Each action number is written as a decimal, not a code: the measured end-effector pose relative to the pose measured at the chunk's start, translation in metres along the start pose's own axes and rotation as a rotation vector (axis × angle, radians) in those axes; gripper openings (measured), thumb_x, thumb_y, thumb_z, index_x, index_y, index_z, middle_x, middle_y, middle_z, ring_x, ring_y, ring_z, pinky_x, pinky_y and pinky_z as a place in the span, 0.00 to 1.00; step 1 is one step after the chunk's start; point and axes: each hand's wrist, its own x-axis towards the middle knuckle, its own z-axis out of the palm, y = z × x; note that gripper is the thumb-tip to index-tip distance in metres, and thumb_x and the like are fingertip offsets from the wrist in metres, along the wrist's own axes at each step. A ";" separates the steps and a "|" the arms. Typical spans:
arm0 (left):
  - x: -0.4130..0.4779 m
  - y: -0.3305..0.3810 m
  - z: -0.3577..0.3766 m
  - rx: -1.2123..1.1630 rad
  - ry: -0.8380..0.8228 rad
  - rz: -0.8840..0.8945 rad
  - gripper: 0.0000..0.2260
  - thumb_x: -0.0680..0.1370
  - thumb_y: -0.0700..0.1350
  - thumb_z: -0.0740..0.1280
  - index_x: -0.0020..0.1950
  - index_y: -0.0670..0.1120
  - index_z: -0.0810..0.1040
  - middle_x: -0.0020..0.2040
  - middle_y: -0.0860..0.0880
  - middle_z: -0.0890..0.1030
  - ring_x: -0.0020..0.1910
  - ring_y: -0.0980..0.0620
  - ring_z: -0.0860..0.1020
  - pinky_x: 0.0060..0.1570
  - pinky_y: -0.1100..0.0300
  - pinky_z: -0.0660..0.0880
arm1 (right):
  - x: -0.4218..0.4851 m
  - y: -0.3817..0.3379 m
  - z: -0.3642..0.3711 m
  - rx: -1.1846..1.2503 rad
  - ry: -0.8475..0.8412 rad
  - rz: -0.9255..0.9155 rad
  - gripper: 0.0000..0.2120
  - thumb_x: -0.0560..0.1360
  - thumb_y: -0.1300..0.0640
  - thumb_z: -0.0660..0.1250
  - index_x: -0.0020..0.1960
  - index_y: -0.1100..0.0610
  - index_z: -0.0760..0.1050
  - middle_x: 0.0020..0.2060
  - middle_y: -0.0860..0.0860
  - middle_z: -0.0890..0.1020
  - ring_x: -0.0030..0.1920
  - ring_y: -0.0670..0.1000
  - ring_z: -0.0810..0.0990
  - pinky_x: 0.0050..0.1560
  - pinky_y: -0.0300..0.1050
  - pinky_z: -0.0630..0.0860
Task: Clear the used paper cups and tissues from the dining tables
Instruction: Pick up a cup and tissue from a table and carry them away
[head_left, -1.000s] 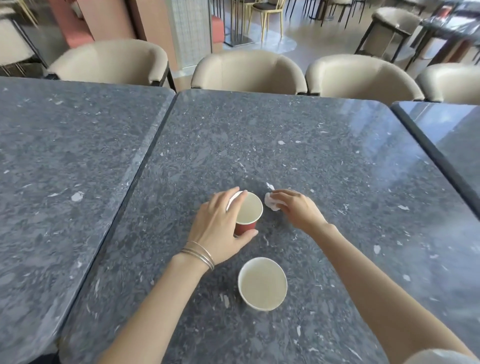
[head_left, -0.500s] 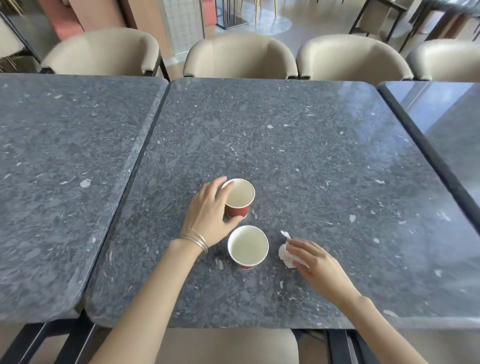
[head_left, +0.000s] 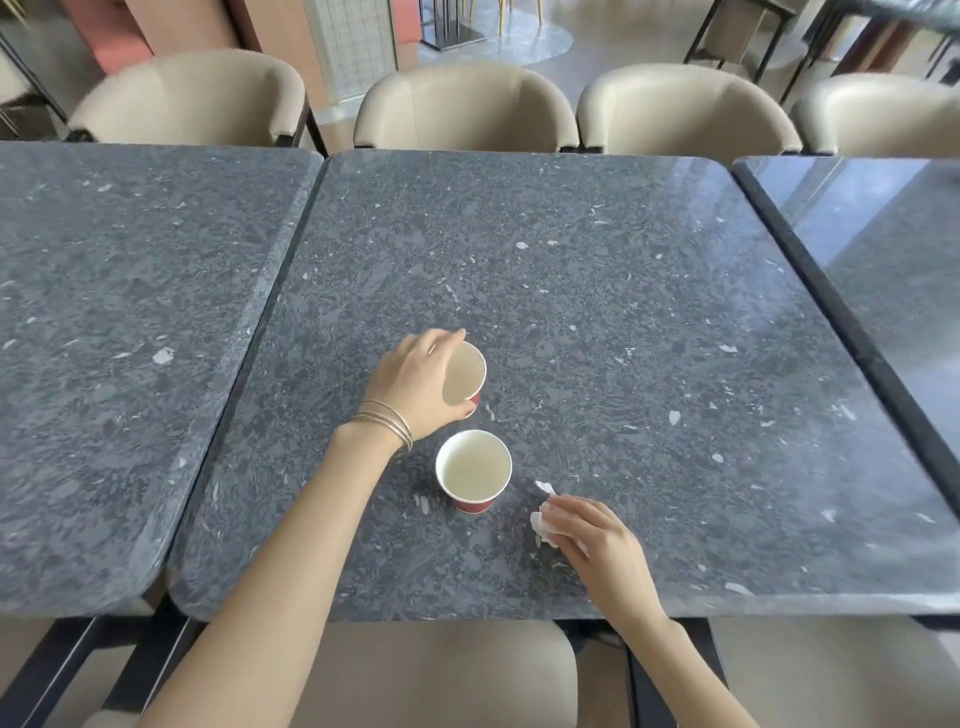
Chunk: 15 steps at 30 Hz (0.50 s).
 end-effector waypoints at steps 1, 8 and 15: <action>-0.008 0.002 -0.008 -0.015 0.057 0.022 0.37 0.69 0.56 0.72 0.73 0.47 0.61 0.69 0.47 0.67 0.65 0.44 0.67 0.62 0.48 0.67 | 0.001 -0.001 0.000 0.008 0.002 0.012 0.10 0.69 0.62 0.73 0.49 0.53 0.82 0.52 0.45 0.82 0.52 0.49 0.80 0.43 0.43 0.80; -0.079 0.028 -0.042 -0.083 0.128 0.206 0.37 0.67 0.58 0.73 0.71 0.47 0.65 0.66 0.49 0.71 0.61 0.46 0.71 0.60 0.48 0.70 | -0.001 -0.001 -0.002 -0.010 -0.065 0.052 0.14 0.70 0.61 0.72 0.55 0.53 0.80 0.54 0.45 0.81 0.55 0.49 0.78 0.45 0.45 0.78; -0.087 0.038 -0.015 -0.120 -0.046 0.163 0.38 0.65 0.61 0.73 0.70 0.48 0.65 0.64 0.51 0.69 0.62 0.49 0.67 0.63 0.53 0.65 | -0.001 0.001 -0.003 0.008 -0.102 0.074 0.14 0.71 0.60 0.71 0.57 0.53 0.78 0.56 0.46 0.80 0.56 0.50 0.77 0.49 0.44 0.76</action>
